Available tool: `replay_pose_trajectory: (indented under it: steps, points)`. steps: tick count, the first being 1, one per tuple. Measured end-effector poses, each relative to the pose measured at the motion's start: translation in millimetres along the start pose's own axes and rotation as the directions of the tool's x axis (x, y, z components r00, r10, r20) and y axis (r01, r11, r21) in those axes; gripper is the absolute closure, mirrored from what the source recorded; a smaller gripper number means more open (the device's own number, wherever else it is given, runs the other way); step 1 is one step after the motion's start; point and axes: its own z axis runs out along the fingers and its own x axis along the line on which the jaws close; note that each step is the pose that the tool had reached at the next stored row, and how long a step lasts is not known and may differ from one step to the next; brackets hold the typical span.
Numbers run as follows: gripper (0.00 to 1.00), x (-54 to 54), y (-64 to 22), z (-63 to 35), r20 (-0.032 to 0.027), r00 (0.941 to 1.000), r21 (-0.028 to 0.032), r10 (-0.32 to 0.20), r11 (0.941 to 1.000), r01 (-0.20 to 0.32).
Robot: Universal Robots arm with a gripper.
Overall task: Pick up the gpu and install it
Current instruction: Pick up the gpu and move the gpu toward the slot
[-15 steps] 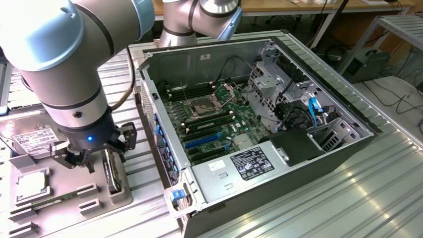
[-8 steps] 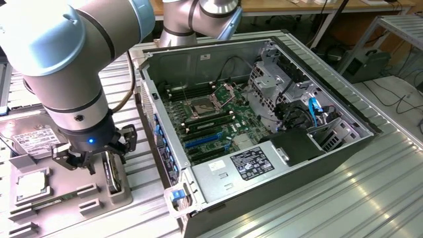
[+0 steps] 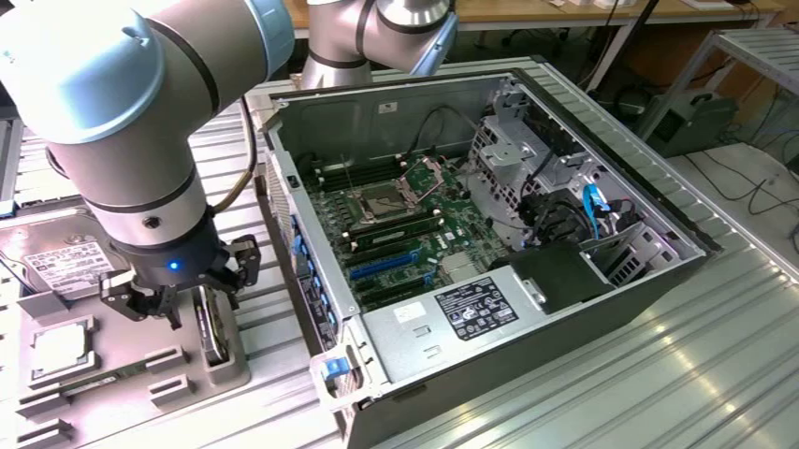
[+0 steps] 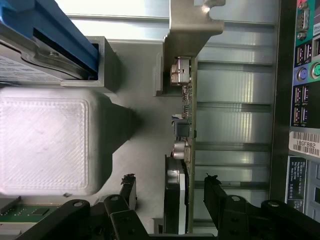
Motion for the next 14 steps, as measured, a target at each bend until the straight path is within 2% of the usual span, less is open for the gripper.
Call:
replay_pose_trajectory:
  steps: [1, 2, 3, 4, 10, 11, 14]
  points:
    - [0.34, -0.3, 0.0, 0.0, 0.0, 1.0, 0.0, 0.0, 1.0, 0.0]
    - [0.42, -1.0, 0.0, 0.1, 0.0, 1.0, 0.0, 0.0, 1.0, 0.0]
    - [0.42, -1.5, 0.0, 0.1, 0.0, 1.0, 0.0, 0.0, 1.0, 0.0]
    - [0.49, -1.8, -0.1, 0.1, 0.0, 1.0, 0.0, 0.0, 1.0, 0.0]
    - [0.5, -2.5, -0.1, 0.2, -0.0001, 1.0, 0.0001, 0.0, 1.0, 0.0]
    - [0.58, -2.5, -0.1, 0.2, 0.0, 1.0, 0.0, 0.0, 1.0, 0.0]
    - [0.58, -0.6, 0.0, 0.1, -0.0001, 1.0, 0.0001, 0.0, 1.0, 0.0]
